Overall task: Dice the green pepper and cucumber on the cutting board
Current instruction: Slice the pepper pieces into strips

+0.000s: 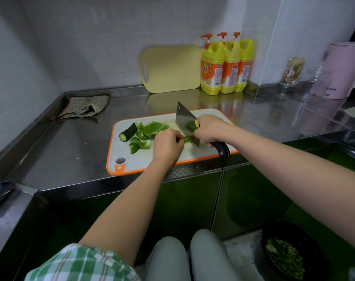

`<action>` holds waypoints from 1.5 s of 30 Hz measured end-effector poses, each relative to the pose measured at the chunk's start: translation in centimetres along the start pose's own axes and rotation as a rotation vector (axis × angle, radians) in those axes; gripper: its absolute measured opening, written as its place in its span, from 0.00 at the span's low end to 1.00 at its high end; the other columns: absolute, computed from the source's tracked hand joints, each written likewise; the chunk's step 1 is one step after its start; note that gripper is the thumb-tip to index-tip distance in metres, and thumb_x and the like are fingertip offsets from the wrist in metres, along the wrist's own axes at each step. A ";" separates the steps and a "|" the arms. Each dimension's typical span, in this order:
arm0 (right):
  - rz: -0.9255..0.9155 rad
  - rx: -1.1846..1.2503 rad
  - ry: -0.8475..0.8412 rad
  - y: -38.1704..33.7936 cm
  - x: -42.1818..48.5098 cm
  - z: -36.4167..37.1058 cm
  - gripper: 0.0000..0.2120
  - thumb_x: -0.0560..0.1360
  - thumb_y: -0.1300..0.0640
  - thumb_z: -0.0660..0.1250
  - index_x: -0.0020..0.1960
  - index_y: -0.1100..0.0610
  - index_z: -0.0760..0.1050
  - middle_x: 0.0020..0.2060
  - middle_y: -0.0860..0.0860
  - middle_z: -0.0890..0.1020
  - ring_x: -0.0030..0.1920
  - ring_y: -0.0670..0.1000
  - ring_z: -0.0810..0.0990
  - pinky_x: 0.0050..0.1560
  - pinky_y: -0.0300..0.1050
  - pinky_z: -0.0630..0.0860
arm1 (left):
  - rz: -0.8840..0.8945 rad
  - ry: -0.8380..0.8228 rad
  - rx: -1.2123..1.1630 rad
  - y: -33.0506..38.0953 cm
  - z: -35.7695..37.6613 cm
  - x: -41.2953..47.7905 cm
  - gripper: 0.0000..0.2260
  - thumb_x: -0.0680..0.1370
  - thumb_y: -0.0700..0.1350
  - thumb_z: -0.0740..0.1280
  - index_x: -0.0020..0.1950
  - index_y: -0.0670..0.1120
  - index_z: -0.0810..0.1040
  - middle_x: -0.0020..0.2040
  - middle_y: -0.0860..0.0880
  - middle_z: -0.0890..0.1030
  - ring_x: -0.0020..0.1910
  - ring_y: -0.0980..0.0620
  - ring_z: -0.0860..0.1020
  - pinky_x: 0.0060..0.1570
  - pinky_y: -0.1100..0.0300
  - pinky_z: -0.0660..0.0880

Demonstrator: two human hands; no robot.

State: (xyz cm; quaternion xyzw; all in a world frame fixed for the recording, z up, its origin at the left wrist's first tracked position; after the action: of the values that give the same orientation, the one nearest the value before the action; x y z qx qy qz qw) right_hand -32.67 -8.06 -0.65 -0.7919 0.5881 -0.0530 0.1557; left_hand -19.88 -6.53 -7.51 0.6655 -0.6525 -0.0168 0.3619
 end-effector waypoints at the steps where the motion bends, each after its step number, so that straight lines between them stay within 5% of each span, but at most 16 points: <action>1: -0.004 -0.009 -0.008 0.0 -0.1 0.2 0.09 0.72 0.67 0.57 0.34 0.61 0.69 0.25 0.56 0.74 0.26 0.53 0.73 0.28 0.40 0.69 | 0.000 0.000 0.000 0.0 0.0 0.0 0.08 0.74 0.40 0.68 0.49 0.44 0.86 0.46 0.45 0.85 0.47 0.45 0.81 0.48 0.56 0.74; 8: 0.002 -0.032 -0.020 -0.2 0.6 1.0 0.06 0.72 0.68 0.58 0.37 0.63 0.70 0.26 0.58 0.75 0.25 0.54 0.74 0.27 0.39 0.70 | 0.001 0.000 -0.009 0.1 -0.2 0.0 0.07 0.75 0.40 0.68 0.48 0.44 0.86 0.45 0.46 0.86 0.46 0.47 0.81 0.46 0.57 0.74; 13: 0.019 0.029 0.082 -0.2 2.0 1.8 0.07 0.71 0.67 0.61 0.35 0.60 0.68 0.27 0.57 0.74 0.28 0.55 0.76 0.36 0.45 0.77 | 0.001 0.001 -0.009 0.1 -0.2 0.0 0.07 0.75 0.41 0.69 0.49 0.44 0.86 0.45 0.46 0.86 0.46 0.47 0.81 0.47 0.56 0.75; 18: 0.034 0.123 0.167 1.1 2.4 1.6 0.10 0.74 0.64 0.59 0.35 0.57 0.64 0.31 0.57 0.75 0.29 0.56 0.78 0.32 0.43 0.74 | -0.003 -0.023 -0.005 -0.1 0.1 0.2 0.07 0.75 0.41 0.69 0.49 0.45 0.86 0.46 0.45 0.85 0.47 0.46 0.81 0.49 0.54 0.77; 23: -0.007 0.167 0.071 0.9 1.6 0.5 0.04 0.73 0.65 0.57 0.39 0.59 0.66 0.31 0.60 0.75 0.27 0.57 0.75 0.29 0.42 0.72 | -0.041 -0.032 0.006 -0.5 0.4 0.5 0.09 0.74 0.43 0.70 0.54 0.45 0.84 0.51 0.44 0.83 0.52 0.45 0.79 0.53 0.54 0.74; 32: -0.005 -0.010 -0.004 -0.5 -0.4 1.0 0.06 0.73 0.66 0.58 0.44 0.64 0.74 0.28 0.57 0.76 0.26 0.53 0.74 0.26 0.39 0.70 | -0.073 0.004 0.045 -0.7 0.4 0.4 0.07 0.75 0.43 0.69 0.46 0.45 0.86 0.45 0.45 0.83 0.52 0.43 0.73 0.49 0.54 0.69; 41: 0.026 -0.013 0.016 -1.2 0.8 1.8 0.08 0.73 0.67 0.59 0.36 0.61 0.67 0.27 0.57 0.74 0.26 0.53 0.73 0.26 0.41 0.69 | -0.074 0.020 0.016 -0.6 0.1 0.2 0.06 0.75 0.43 0.70 0.44 0.45 0.87 0.43 0.46 0.84 0.50 0.44 0.73 0.43 0.59 0.63; 45: 0.032 0.101 0.094 -0.5 2.0 2.1 0.09 0.74 0.65 0.59 0.36 0.60 0.66 0.30 0.56 0.74 0.31 0.57 0.77 0.33 0.45 0.75 | -0.072 0.016 0.022 -0.6 0.0 0.2 0.07 0.75 0.44 0.69 0.46 0.45 0.87 0.45 0.45 0.85 0.51 0.43 0.72 0.44 0.58 0.65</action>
State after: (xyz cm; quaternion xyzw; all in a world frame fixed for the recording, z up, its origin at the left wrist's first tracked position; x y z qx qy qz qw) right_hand -31.02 -9.45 -2.68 -0.7703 0.6038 -0.1171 0.1684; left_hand -19.37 -6.73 -7.70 0.6926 -0.6253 -0.0172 0.3592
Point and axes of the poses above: each hand's wrist, its own x-axis towards the middle knuckle, its own z-axis out of the palm, y = z × x, the point moved 3 cm from there along x, towards the middle knuckle
